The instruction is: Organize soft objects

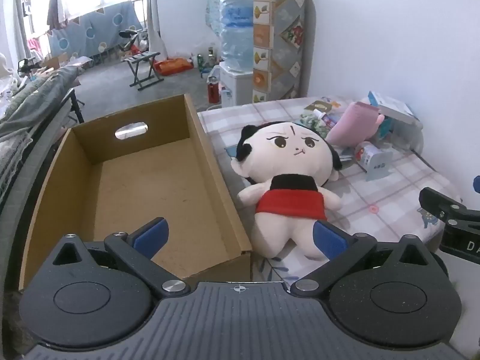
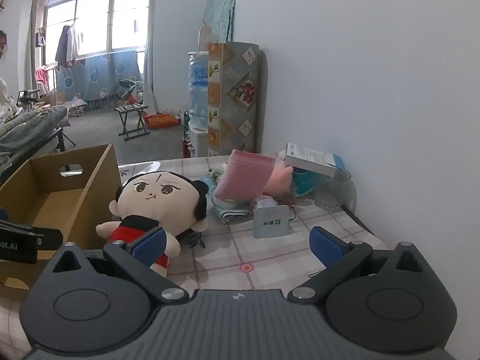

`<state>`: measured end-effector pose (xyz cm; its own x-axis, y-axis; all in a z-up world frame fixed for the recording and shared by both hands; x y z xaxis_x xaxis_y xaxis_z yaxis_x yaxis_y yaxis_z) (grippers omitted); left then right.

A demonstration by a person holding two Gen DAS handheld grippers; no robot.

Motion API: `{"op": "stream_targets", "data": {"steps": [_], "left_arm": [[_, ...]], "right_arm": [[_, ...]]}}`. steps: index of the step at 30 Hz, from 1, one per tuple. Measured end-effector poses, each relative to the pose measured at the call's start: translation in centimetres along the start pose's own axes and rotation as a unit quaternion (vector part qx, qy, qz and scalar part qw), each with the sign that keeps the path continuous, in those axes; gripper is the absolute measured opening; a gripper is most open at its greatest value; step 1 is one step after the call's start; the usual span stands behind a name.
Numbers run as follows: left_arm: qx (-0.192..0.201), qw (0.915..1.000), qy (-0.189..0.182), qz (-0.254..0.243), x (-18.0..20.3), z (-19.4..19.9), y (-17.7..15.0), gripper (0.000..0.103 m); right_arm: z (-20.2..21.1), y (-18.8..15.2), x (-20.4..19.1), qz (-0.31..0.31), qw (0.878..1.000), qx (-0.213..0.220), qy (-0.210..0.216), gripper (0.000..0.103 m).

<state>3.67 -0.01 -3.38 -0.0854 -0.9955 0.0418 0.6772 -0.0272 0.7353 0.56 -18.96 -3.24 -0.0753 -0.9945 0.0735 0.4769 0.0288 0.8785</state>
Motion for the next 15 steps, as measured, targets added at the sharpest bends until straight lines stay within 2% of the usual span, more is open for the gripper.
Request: {"op": "stream_targets", "data": {"steps": [5, 15], "left_arm": [[0.002, 1.0, 0.002, 0.0, 0.06, -0.05, 0.03, 0.103], [0.0, 1.0, 0.004, -0.004, 0.99, 0.21, -0.14, 0.103]], "right_arm": [[-0.28, 0.18, 0.39, -0.012, 1.0, -0.017, 0.005, 0.06], [-0.41, 0.89, 0.92, -0.009, 1.0, -0.021, -0.003, 0.06]]}}
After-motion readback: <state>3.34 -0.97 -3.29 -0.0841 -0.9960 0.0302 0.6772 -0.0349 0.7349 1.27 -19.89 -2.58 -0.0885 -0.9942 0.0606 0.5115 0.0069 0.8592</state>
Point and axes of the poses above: each gripper's, at about its wrist camera, not at the fingertips, and z roughly against the way its jaws point, x to its right, y to its top, the point moved 5 cm from there along -z, roughly the way its jaws point, and after that the axes turned 5 degrees about -y, right-handed, at the moved point
